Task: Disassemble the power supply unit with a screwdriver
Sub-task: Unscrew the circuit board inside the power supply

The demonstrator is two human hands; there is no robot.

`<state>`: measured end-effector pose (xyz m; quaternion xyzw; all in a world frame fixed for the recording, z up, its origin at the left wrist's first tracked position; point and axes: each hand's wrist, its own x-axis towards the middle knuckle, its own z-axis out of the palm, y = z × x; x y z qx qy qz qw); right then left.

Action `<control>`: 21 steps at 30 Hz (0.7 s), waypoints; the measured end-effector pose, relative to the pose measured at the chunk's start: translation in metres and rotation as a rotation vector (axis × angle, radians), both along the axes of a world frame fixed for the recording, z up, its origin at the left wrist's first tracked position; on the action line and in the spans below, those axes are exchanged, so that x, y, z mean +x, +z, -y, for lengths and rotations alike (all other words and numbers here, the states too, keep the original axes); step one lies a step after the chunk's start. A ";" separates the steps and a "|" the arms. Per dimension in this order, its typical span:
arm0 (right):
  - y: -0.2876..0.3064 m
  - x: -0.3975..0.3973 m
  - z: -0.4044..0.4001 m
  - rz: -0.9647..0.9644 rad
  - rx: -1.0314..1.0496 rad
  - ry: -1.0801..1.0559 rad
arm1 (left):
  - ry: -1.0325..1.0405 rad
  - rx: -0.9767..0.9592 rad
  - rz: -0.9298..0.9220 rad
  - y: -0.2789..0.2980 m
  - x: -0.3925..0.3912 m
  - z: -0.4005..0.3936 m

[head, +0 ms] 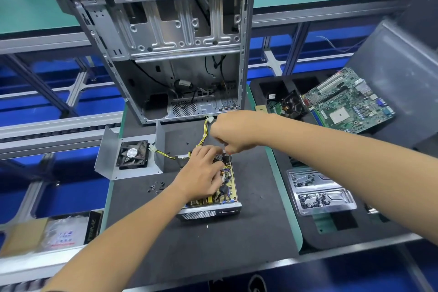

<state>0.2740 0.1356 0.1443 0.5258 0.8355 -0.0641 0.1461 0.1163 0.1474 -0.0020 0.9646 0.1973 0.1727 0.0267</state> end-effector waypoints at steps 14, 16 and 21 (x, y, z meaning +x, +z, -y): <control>0.000 0.003 -0.013 -0.002 -0.065 -0.048 | 0.007 -0.010 0.003 0.000 0.001 0.000; 0.001 0.005 -0.015 0.015 -0.121 -0.007 | 0.011 -0.010 -0.005 0.000 0.001 0.001; 0.008 0.004 -0.015 0.089 -0.147 0.140 | 0.020 -0.003 -0.022 0.000 0.001 0.000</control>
